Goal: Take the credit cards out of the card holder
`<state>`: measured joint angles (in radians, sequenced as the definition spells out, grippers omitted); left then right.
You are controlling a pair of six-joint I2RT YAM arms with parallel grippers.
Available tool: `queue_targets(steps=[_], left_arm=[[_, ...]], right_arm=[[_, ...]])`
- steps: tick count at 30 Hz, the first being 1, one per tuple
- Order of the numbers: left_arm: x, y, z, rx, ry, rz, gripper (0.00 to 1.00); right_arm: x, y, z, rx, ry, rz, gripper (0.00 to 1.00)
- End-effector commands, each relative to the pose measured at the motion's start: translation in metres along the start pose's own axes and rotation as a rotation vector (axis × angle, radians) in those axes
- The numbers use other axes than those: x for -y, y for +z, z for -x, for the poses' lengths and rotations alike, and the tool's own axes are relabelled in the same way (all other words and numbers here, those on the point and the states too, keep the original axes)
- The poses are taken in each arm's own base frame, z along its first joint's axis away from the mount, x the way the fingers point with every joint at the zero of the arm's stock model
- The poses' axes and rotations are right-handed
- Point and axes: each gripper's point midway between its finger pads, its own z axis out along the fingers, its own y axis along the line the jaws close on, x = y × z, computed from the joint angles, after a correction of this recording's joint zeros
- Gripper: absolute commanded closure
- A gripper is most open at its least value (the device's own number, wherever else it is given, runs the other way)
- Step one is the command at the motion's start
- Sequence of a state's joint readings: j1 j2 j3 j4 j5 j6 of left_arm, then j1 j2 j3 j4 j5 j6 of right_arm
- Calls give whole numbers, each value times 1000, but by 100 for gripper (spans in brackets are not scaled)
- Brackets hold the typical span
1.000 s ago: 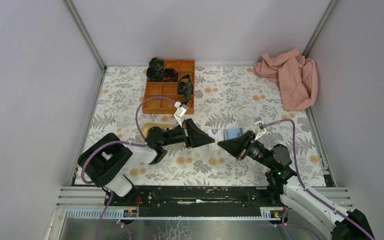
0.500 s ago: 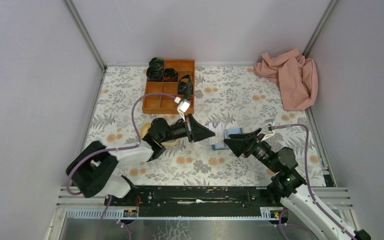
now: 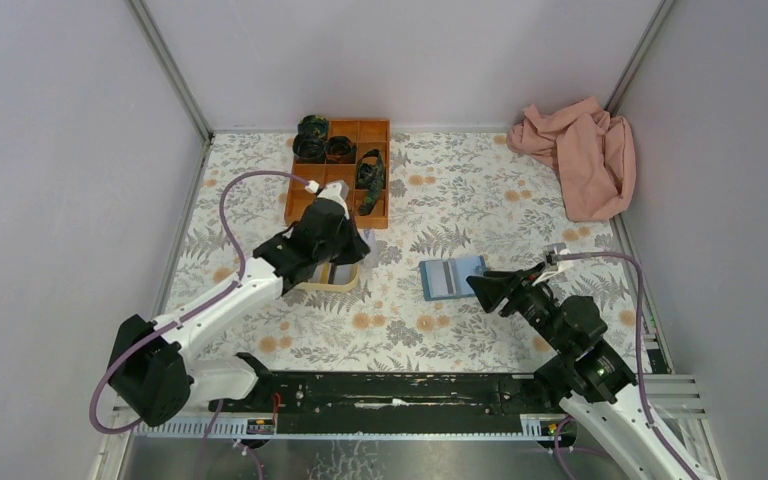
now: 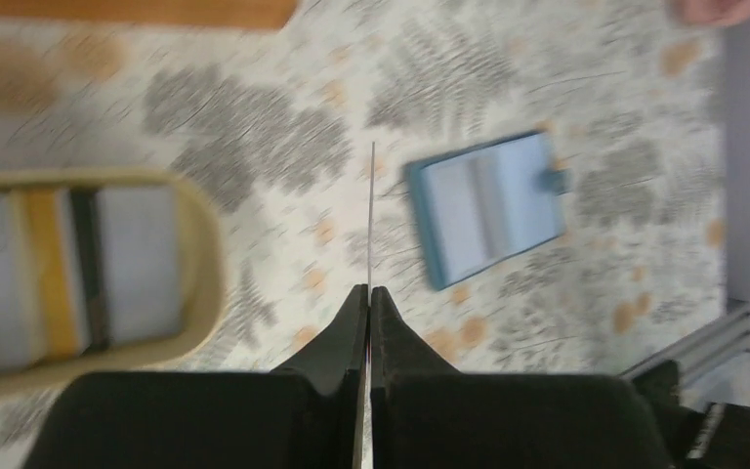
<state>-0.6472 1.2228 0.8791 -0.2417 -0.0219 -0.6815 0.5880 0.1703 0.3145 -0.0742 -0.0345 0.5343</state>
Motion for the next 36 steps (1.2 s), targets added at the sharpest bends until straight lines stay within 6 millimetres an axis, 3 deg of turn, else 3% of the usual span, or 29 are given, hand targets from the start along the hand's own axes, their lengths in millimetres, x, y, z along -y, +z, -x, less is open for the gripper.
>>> queue_targets(steps=[1,8,12,16,23,36], left_arm=[[-61,-23,-29,-199,-12,262,100],[-82,-44,-8,-169,-2,344,100],[-107,-40,-16,-218,20,441,100],[-119,-34,-20,-234,21,478,100],[-119,-28,-15,-249,24,466,100],[-114,-11,-34,-344,0,402,100]], right_arm=[[11,2,-15,-48,-22,-30,36],[15,5,-37,-105,-18,-6,36],[18,2,-35,-89,-27,-21,36],[19,0,-37,-88,-22,-20,37],[21,1,-41,-96,-20,-21,37],[23,1,-44,-105,-29,-22,37]])
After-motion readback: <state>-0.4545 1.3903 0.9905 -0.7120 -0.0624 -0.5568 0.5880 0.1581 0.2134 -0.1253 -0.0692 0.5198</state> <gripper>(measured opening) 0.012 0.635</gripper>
